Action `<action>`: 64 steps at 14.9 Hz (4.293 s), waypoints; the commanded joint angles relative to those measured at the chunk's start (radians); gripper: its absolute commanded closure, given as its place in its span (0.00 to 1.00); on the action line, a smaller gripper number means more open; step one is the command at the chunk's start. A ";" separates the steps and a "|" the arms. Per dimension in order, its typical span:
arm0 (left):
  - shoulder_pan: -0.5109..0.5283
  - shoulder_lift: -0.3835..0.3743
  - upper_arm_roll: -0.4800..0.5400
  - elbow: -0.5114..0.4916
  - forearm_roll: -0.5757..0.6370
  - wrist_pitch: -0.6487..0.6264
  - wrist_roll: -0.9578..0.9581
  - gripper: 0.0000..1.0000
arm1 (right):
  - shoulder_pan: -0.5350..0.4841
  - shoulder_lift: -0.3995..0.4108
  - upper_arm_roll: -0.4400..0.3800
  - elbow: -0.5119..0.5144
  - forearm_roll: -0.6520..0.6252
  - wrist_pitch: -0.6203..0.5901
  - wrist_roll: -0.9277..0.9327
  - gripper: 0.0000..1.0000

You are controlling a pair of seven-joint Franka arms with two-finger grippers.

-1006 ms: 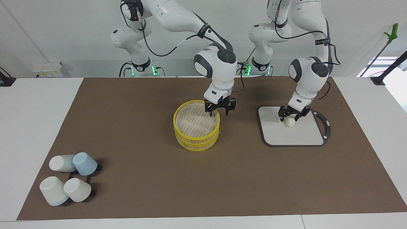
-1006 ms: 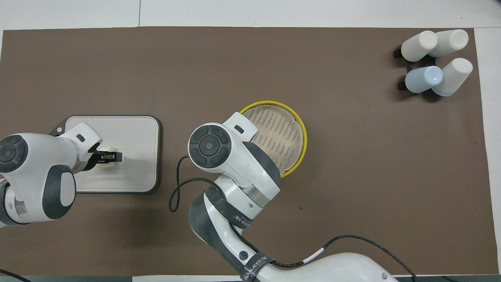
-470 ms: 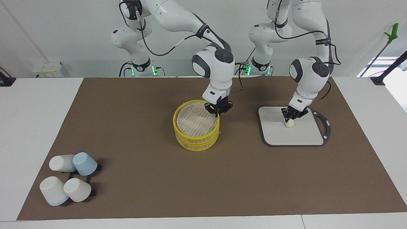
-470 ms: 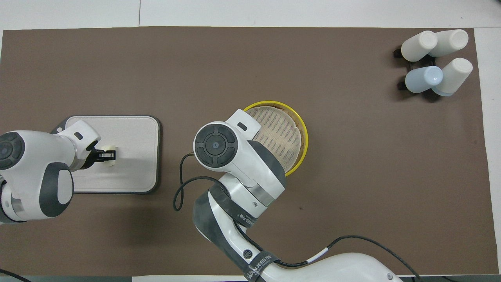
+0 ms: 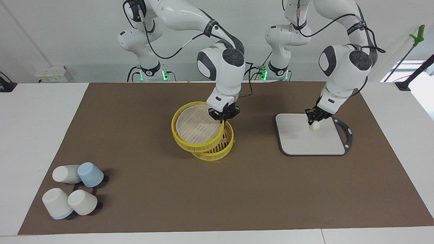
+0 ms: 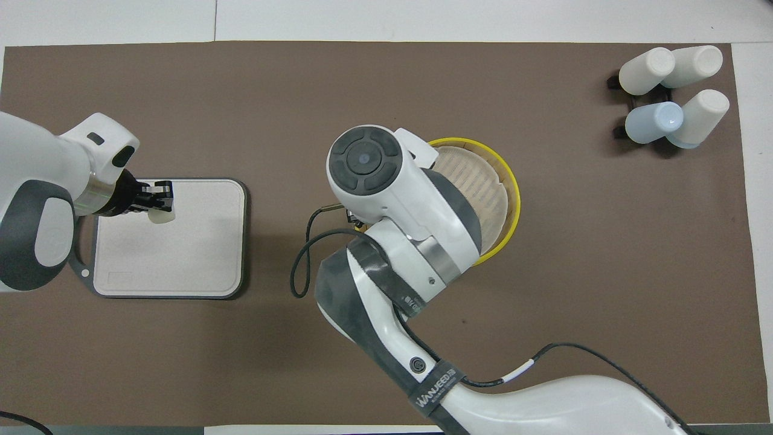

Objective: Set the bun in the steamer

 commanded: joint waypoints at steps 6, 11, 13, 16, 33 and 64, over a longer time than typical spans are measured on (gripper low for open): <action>-0.426 0.208 0.013 0.275 -0.037 0.025 -0.585 0.78 | -0.318 -0.150 0.004 -0.019 -0.003 -0.315 -0.479 1.00; -0.574 0.312 0.016 0.195 -0.031 0.241 -0.697 0.78 | -0.492 -0.173 0.005 -0.050 -0.006 -0.330 -0.734 1.00; -0.592 0.360 0.014 0.189 -0.006 0.301 -0.697 0.77 | -0.506 -0.173 0.005 -0.053 -0.006 -0.328 -0.754 1.00; -0.604 0.386 0.013 0.177 0.072 0.338 -0.687 0.74 | -0.507 -0.173 0.005 -0.055 -0.006 -0.326 -0.754 1.00; -0.341 0.089 0.013 0.174 0.063 -0.065 -0.440 0.00 | -0.213 -0.136 0.016 -0.062 0.125 -0.017 -0.171 1.00; 0.090 -0.103 0.036 0.220 -0.004 -0.389 0.251 0.00 | 0.082 -0.004 0.016 -0.205 0.047 0.416 0.094 1.00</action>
